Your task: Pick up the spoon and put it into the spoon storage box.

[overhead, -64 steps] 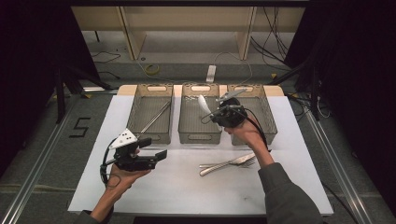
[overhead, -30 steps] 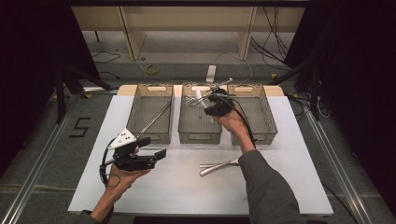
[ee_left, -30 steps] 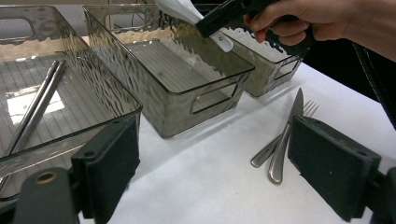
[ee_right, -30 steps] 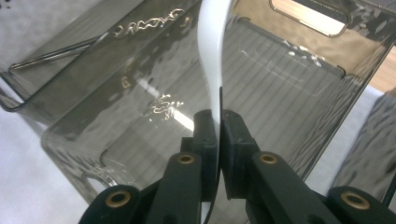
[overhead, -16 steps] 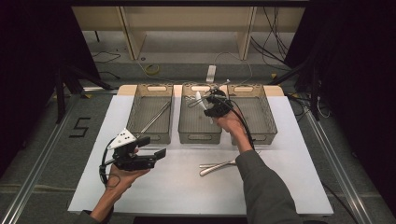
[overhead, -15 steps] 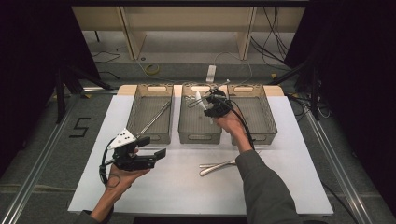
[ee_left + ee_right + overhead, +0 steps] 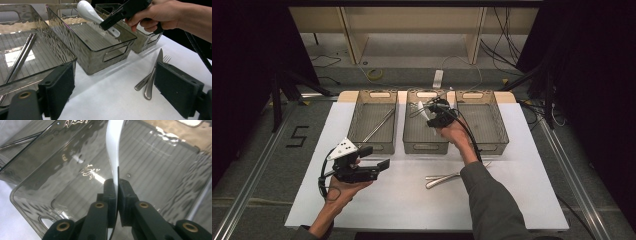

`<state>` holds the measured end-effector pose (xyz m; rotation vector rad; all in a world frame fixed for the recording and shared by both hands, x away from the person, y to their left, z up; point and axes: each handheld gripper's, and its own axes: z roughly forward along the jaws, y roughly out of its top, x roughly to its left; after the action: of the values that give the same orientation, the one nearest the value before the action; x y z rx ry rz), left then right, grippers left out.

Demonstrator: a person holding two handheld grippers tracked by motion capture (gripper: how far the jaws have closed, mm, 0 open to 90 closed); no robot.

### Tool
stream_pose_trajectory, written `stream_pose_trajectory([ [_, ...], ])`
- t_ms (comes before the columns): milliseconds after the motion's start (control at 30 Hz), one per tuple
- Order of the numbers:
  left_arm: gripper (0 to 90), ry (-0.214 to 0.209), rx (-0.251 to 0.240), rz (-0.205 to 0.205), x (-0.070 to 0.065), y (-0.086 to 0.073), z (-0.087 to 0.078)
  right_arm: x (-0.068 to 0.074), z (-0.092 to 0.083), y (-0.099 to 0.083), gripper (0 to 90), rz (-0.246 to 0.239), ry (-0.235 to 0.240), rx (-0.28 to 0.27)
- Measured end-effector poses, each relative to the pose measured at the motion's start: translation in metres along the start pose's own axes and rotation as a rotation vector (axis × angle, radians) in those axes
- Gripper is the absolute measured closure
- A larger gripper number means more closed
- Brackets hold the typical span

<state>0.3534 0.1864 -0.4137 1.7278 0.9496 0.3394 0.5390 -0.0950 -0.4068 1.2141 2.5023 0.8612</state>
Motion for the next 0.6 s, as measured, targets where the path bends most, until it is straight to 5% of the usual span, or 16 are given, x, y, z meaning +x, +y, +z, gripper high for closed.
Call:
stream_pose_trajectory([
  [400,15.9,-0.002,-0.001,0.0,0.0,0.0,0.0,0.009,0.011,-0.002,84.9,-0.014,0.035,0.04],
  [600,15.9,-0.002,0.001,0.0,0.0,0.0,0.0,0.011,0.003,-0.001,72.3,-0.007,0.071,0.002],
])
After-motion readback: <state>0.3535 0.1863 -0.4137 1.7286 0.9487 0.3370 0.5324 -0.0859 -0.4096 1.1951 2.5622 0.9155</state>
